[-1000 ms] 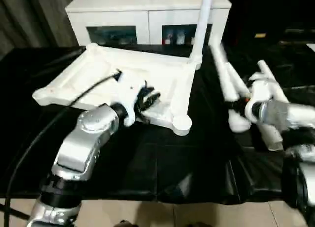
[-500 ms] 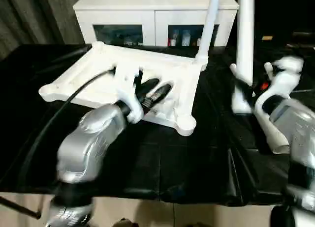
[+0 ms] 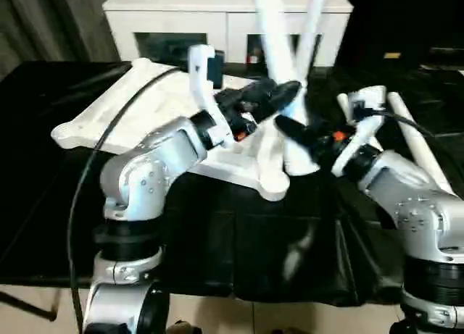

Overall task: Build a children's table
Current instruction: Pick table leg

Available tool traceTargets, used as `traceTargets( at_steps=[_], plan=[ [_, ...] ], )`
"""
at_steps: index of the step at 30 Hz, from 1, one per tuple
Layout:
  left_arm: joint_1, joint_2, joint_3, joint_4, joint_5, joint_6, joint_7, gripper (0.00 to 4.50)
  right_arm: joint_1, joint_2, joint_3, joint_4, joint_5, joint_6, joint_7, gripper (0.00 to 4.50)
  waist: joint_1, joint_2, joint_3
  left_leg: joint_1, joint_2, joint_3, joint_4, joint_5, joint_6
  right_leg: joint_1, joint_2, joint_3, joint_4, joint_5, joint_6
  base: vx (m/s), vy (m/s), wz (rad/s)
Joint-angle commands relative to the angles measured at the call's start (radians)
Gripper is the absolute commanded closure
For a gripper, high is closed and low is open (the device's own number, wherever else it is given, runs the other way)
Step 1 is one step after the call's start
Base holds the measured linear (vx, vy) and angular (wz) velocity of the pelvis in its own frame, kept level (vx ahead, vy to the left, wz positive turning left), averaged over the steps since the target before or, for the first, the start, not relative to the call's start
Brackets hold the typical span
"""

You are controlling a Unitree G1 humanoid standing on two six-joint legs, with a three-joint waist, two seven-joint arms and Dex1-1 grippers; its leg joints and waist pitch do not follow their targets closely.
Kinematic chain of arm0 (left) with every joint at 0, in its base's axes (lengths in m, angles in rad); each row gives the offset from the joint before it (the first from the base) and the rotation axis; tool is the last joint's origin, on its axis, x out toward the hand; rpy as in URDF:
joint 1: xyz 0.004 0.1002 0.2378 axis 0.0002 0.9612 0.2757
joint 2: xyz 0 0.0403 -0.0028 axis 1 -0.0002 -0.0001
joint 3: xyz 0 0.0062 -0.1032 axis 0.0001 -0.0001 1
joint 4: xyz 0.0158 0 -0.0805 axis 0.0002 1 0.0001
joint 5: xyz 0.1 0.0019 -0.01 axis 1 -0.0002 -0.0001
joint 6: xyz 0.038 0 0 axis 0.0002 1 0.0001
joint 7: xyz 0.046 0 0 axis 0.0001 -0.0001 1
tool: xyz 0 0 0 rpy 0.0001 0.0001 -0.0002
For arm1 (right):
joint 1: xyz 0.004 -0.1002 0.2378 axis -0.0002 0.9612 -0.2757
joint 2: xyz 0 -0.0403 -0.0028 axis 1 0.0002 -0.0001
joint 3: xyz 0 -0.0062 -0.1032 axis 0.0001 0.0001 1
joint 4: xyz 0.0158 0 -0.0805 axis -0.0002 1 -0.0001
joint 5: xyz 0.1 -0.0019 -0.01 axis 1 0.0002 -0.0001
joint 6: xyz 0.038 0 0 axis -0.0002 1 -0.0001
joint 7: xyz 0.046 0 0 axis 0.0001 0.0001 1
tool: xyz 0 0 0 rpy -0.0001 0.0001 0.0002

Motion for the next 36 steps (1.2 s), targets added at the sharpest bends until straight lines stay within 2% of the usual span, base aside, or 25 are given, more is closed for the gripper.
traceTargets(
  at_steps=[1,6,9,10,15,16,18,25,30,33,34,36],
  plan=[
    [-0.028,0.003,0.004,0.043,0.039,0.009,0.038,0.59,-0.003,-0.003,0.015,-0.013,0.023,-0.020,0.035,2.64,0.002,-0.019,-0.076,0.018,0.033,-0.009,-0.074,-0.144,0.027,0.051,-0.050,0.040,-0.076,-0.261,-0.173,0.000,0.000,0.00],
    [-0.052,0.003,0.027,0.079,0.019,0.029,0.084,0.53,0.010,-0.019,0.039,-0.008,0.037,-0.035,0.070,2.64,0.002,-0.024,-0.077,0.015,0.033,-0.010,-0.073,-0.134,0.028,0.056,-0.054,0.040,-0.075,-0.251,-0.171,0.000,0.000,0.00],
    [-0.058,0.005,0.037,0.083,0.009,0.037,0.096,0.53,0.014,-0.021,0.048,-0.008,0.037,-0.040,0.077,2.64,0.003,-0.034,-0.077,0.014,0.034,-0.009,-0.072,-0.123,0.031,0.056,-0.055,0.040,-0.072,-0.242,-0.182,0.000,0.000,0.00],
    [-0.063,0.009,0.040,0.091,0.020,0.031,0.109,0.53,0.013,-0.016,0.051,-0.009,0.039,-0.041,0.078,2.64,0.004,-0.031,-0.077,0.015,0.034,-0.010,-0.072,-0.126,0.029,0.056,-0.056,0.040,-0.071,-0.246,-0.183,0.000,0.000,0.00],
    [-0.074,0.012,0.051,0.104,0.021,0.019,0.124,0.53,0.015,-0.024,0.075,0.011,0.027,-0.059,0.093,2.64,0.004,-0.033,-0.076,0.017,0.034,-0.011,-0.074,-0.145,0.022,0.055,-0.056,0.040,-0.075,-0.273,-0.170,0.000,0.000,0.00],
    [-0.072,0.010,0.052,0.100,0.009,0.029,0.117,0.70,0.018,-0.024,0.081,0.013,0.029,-0.060,0.099,2.64,0.004,-0.036,-0.075,0.015,0.034,-0.010,-0.074,-0.141,0.021,0.055,-0.057,0.040,-0.075,-0.266,-0.173,0.000,0.000,0.00],
    [-0.068,0.008,0.049,0.093,-0.004,0.039,0.110,0.70,0.025,-0.024,0.089,0.009,0.038,-0.055,0.113,2.64,0.006,-0.033,-0.076,0.015,0.034,-0.011,-0.073,-0.134,0.023,0.056,-0.057,0.040,-0.072,-0.253,-0.177,0.000,0.000,0.00],
    [-0.061,0.035,0.025,0.092,-0.013,0.058,0.072,1.27,0.028,-0.029,0.108,0.009,0.044,-0.050,0.135,2.64,0.011,-0.034,-0.077,0.017,0.035,-0.010,-0.072,-0.118,0.032,0.055,-0.056,0.041,-0.068,-0.224,-0.191,0.000,0.000,0.00],
    [-0.061,0.052,0.041,0.095,-0.027,0.061,0.072,1.71,0.015,-0.029,0.117,0.040,0.033,-0.078,0.136,2.64,0.016,-0.028,-0.077,0.019,0.035,-0.010,-0.073,-0.140,0.016,0.055,-0.057,0.041,-0.070,-0.240,-0.188,0.000,0.000,0.00],
    [-0.062,0.062,0.044,0.095,-0.031,0.064,0.064,1.90,0.011,-0.025,0.119,0.044,0.030,-0.083,0.135,2.64,0.020,-0.029,-0.077,0.019,0.035,-0.011,-0.074,-0.142,0.012,0.055,-0.056,0.040,-0.069,-0.242,-0.184,0.000,0.000,0.00],
    [-0.062,0.064,0.048,0.098,-0.032,0.064,0.066,2.12,0.010,-0.025,0.121,0.045,0.029,-0.084,0.135,2.64,0.021,-0.029,-0.077,0.019,0.035,-0.011,-0.074,-0.141,0.012,0.055,-0.056,0.041,-0.068,-0.238,-0.184,0.000,0.000,0.00],
    [-0.062,0.069,0.046,0.102,-0.027,0.060,0.065,2.15,0.008,-0.025,0.122,0.046,0.029,-0.086,0.135,2.64,0.022,-0.033,-0.077,0.018,0.035,-0.010,-0.073,-0.130,0.013,0.056,-0.057,0.041,-0.067,-0.230,-0.188,0.000,0.000,0.00]
  ],
)
